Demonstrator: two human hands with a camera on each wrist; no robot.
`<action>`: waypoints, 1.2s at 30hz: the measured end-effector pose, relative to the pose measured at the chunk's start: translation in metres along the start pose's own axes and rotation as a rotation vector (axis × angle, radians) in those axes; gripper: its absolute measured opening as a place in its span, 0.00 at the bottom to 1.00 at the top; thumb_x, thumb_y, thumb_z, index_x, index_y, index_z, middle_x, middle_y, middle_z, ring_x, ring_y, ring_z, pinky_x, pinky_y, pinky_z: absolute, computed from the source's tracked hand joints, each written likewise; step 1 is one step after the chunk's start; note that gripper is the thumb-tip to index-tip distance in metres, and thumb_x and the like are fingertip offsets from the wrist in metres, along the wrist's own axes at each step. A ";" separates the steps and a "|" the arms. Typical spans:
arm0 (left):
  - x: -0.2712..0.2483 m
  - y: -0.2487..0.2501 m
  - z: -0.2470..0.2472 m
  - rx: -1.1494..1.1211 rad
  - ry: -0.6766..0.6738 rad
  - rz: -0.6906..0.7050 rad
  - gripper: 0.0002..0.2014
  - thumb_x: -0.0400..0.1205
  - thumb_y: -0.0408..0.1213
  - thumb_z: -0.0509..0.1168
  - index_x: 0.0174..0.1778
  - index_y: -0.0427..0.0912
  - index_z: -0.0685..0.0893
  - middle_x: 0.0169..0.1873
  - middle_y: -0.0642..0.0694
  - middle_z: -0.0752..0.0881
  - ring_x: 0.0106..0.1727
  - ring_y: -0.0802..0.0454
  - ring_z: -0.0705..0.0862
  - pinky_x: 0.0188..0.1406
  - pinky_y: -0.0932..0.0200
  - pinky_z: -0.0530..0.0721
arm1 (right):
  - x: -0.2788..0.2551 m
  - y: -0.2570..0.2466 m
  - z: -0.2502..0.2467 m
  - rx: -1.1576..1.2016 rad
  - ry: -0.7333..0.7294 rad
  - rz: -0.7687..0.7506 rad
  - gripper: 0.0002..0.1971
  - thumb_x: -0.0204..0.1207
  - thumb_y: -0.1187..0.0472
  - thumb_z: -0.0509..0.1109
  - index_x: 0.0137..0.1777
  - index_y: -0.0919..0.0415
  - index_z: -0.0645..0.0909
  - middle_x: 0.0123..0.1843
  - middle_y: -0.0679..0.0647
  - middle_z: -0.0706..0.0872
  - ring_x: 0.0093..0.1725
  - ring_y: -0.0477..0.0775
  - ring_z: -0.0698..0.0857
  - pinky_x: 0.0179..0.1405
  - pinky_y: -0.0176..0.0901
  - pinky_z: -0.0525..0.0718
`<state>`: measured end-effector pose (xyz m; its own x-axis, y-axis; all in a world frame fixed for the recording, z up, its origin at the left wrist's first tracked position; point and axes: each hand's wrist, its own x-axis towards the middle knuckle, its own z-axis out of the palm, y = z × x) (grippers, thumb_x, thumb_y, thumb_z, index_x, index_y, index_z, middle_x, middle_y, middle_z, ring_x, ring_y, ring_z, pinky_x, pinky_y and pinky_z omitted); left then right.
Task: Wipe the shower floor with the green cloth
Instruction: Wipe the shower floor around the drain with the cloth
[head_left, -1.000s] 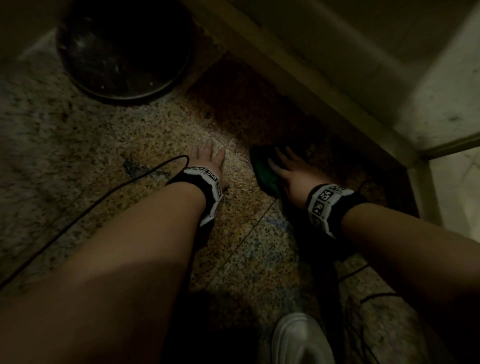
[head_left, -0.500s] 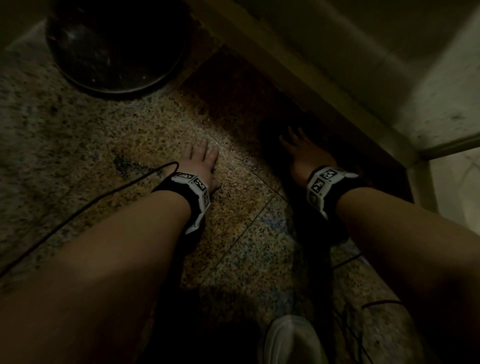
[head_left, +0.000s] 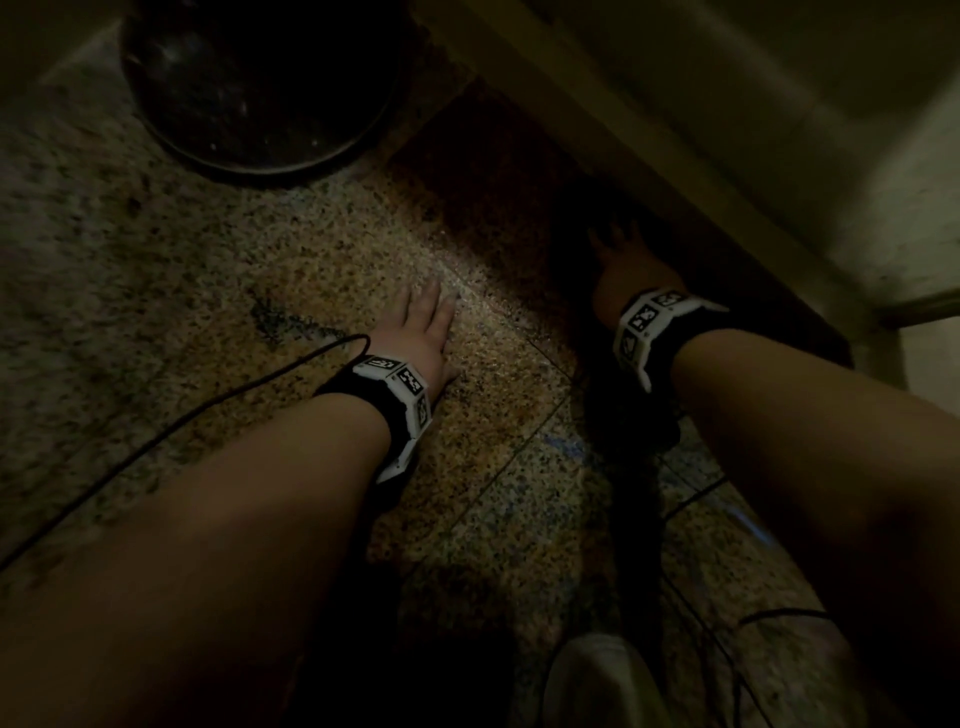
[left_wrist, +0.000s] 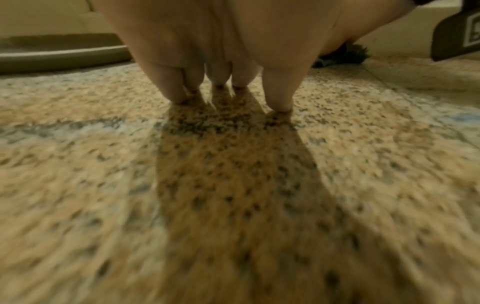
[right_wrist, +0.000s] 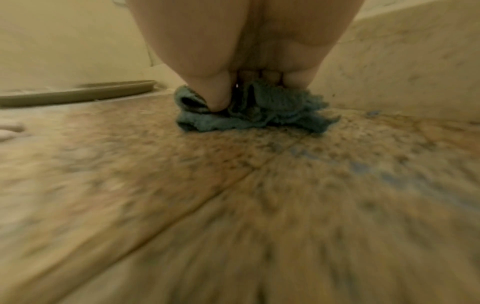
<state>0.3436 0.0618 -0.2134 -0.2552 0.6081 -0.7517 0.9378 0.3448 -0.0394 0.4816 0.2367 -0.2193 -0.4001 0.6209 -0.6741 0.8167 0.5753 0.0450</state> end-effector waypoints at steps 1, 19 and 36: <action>0.000 -0.001 0.002 0.005 0.005 0.002 0.37 0.87 0.55 0.49 0.82 0.46 0.33 0.80 0.48 0.29 0.82 0.45 0.34 0.79 0.47 0.55 | -0.003 -0.001 0.003 0.016 -0.008 -0.001 0.32 0.87 0.56 0.53 0.84 0.54 0.39 0.85 0.57 0.37 0.84 0.61 0.40 0.81 0.62 0.44; 0.009 -0.008 0.013 0.006 -0.030 -0.087 0.44 0.83 0.63 0.45 0.80 0.39 0.30 0.79 0.43 0.28 0.82 0.44 0.33 0.81 0.51 0.41 | -0.017 -0.032 0.001 0.416 0.208 -0.128 0.24 0.88 0.55 0.48 0.84 0.49 0.53 0.85 0.50 0.52 0.84 0.62 0.46 0.81 0.52 0.52; -0.001 -0.019 0.005 0.033 -0.025 -0.031 0.38 0.87 0.54 0.47 0.81 0.38 0.31 0.80 0.44 0.29 0.82 0.46 0.34 0.80 0.55 0.40 | -0.020 -0.063 0.018 -0.218 0.038 -0.493 0.30 0.86 0.59 0.55 0.84 0.44 0.48 0.85 0.41 0.38 0.84 0.59 0.39 0.79 0.59 0.53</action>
<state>0.3272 0.0508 -0.2155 -0.2792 0.5793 -0.7658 0.9368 0.3393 -0.0849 0.4454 0.1784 -0.2225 -0.7325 0.2656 -0.6268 0.4242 0.8982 -0.1151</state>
